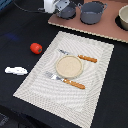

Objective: Place the pan onto the stove and place the fish and sausage into the pan.

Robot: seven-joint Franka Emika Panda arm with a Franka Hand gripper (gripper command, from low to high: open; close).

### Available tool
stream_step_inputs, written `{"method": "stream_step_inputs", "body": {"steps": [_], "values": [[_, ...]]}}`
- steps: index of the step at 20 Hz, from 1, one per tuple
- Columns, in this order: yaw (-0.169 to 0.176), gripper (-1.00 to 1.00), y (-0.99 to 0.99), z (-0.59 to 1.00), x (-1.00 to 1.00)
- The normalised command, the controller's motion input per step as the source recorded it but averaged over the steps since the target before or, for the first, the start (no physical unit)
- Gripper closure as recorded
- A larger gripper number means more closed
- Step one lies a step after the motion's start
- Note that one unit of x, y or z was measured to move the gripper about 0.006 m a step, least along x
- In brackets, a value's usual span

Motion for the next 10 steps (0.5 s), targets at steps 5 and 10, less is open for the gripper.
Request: {"method": "stream_step_inputs", "body": {"steps": [5,10], "values": [[0.000,-1.00,0.07,0.13,0.20],[0.000,-1.00,0.03,0.29,0.14]]}}
